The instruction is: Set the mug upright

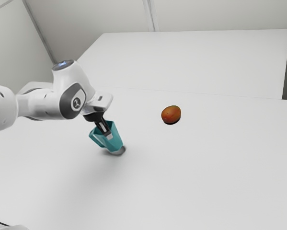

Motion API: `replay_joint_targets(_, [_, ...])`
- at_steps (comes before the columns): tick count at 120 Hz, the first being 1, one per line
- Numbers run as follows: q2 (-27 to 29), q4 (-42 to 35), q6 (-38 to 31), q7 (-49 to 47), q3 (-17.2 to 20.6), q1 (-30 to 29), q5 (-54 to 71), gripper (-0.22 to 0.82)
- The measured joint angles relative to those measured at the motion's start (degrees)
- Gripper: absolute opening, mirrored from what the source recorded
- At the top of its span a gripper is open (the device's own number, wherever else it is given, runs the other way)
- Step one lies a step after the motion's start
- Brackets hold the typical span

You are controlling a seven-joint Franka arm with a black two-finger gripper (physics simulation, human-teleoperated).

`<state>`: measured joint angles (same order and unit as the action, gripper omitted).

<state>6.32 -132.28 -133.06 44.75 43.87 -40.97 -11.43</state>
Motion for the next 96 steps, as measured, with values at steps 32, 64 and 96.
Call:
replay_joint_targets(32, [1.5, -2.8, -1.3, -10.8, 1.9, 0.0, 1.4, -0.17])
replay_joint_targets(64, [0.9, -3.9, -2.4, -17.9, 2.0, 0.0, 1.6, -0.17])
replay_joint_targets(96, [0.7, -4.6, -3.0, -22.5, 2.3, 0.0, 1.7, -0.18])
